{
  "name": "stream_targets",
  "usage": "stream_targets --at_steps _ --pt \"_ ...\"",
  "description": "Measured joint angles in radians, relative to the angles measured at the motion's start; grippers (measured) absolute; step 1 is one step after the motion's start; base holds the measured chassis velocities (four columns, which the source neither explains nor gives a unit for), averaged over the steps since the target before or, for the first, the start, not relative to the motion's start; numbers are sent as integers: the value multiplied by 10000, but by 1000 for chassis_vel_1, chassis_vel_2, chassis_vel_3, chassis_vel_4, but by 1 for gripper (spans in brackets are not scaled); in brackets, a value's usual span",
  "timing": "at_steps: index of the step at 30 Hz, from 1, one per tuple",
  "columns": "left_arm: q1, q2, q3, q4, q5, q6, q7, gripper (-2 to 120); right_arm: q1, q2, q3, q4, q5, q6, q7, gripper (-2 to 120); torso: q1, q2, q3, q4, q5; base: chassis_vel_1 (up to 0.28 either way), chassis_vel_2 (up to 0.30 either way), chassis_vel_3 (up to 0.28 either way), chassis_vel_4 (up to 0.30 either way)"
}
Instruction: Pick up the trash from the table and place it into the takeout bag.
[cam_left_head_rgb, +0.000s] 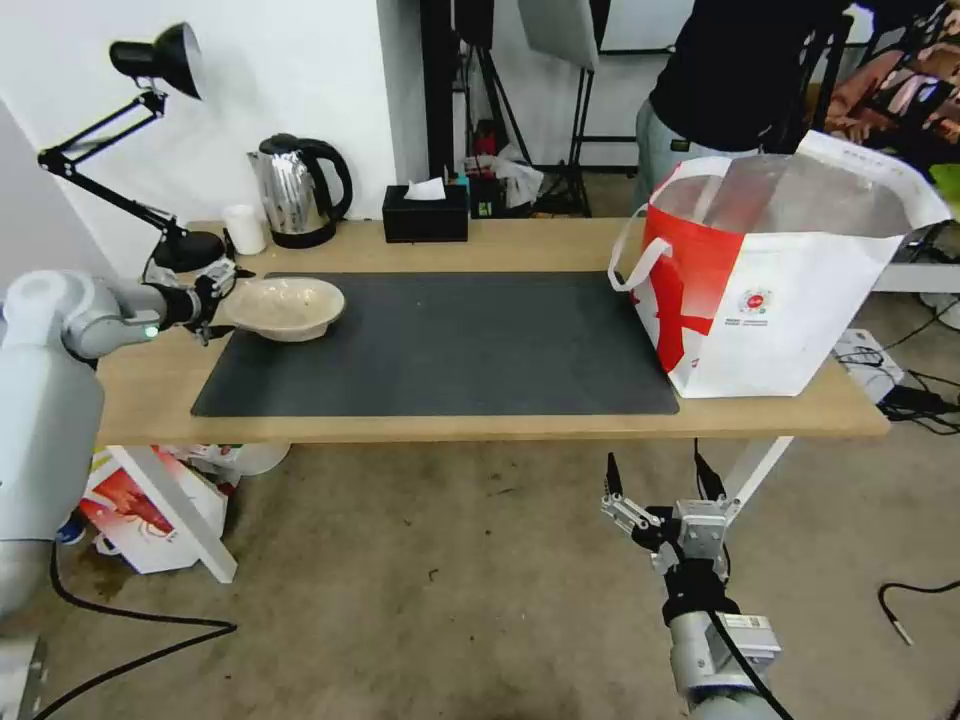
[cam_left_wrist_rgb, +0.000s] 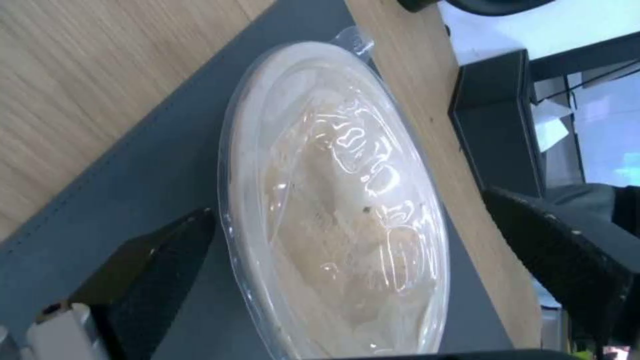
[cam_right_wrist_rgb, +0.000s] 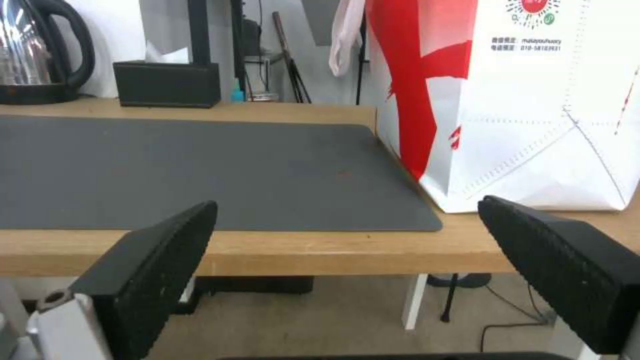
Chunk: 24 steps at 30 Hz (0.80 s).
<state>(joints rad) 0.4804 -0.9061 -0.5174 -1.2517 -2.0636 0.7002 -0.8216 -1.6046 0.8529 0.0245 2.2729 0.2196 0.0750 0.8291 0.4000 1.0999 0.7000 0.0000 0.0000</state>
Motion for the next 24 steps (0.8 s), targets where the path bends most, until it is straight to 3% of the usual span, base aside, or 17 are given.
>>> stream_targets --at_steps 24 --pt "-114 -352 82 246 292 2 20 100 0 0 0 0 0 0 0 100 0 0 0 0 0 0 0 0 0"
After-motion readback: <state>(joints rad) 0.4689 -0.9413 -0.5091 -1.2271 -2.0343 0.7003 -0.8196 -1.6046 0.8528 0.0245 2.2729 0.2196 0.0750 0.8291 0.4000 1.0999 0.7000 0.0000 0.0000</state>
